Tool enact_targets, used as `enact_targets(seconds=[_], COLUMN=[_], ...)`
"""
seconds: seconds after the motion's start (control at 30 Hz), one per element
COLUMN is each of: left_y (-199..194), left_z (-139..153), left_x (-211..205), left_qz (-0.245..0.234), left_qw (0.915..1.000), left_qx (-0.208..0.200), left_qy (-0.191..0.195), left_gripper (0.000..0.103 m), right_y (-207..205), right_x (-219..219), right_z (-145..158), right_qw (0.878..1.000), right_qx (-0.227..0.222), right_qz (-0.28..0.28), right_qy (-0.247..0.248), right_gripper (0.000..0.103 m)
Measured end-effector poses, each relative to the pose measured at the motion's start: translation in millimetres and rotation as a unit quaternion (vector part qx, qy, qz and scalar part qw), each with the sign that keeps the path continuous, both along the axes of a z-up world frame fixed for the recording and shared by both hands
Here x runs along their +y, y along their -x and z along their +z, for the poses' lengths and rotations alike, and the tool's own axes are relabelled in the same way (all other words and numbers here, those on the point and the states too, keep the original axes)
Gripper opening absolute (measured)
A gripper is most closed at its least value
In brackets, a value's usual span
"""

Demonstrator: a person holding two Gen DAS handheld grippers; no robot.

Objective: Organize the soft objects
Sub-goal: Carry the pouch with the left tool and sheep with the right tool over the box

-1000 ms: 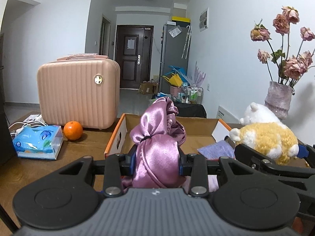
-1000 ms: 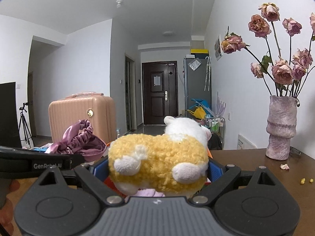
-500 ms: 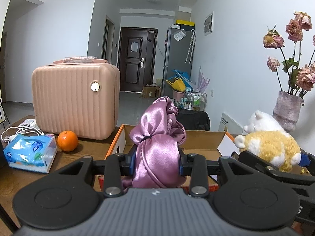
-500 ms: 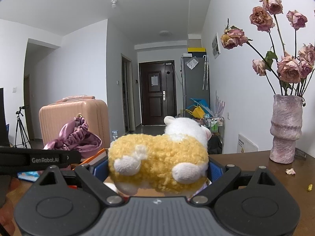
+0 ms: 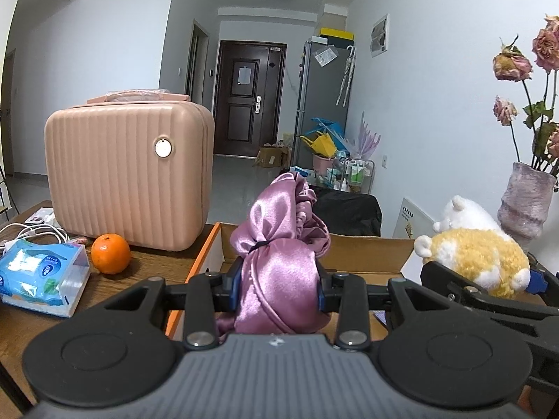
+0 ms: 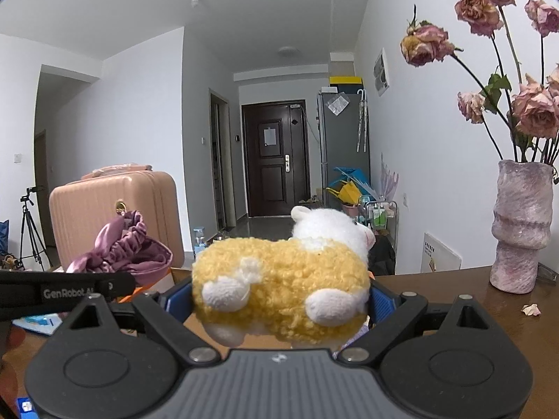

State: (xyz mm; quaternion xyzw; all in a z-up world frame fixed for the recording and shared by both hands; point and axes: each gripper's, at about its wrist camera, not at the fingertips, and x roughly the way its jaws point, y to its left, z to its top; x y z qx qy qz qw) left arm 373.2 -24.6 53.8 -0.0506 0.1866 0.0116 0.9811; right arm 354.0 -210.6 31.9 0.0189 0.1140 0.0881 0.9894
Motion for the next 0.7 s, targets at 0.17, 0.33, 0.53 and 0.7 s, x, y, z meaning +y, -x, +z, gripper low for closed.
enact_targets(seconds=[0.17, 0.33, 0.53, 0.7], left_y=[-9, -17, -22, -28], left_z=[-3, -8, -14, -17], left_x=[-1, 2, 0, -2], left_qz=[0.003, 0.008, 0.010, 0.013], left_qw=[1.0000, 0.9998, 0.9995, 0.9992], left_qx=[0.007, 0.021, 0.029, 0.037], left_qy=[0.000, 0.000, -0.006, -0.007], left_gripper=[0.037, 0.037, 0.037, 0.037], right_y=[-14, -23, -32, -40], right_x=[-2, -2, -1, 2], right_z=[-3, -7, -11, -15], right_qw=[1.000, 1.000, 1.000, 0.999], right_qx=[0.006, 0.016, 0.027, 0.036], right_qz=[-0.005, -0.007, -0.010, -0.010], right_qy=[-0.002, -0.001, 0.001, 0.007], right_gripper=[0.095, 0.095, 0.095, 0.095])
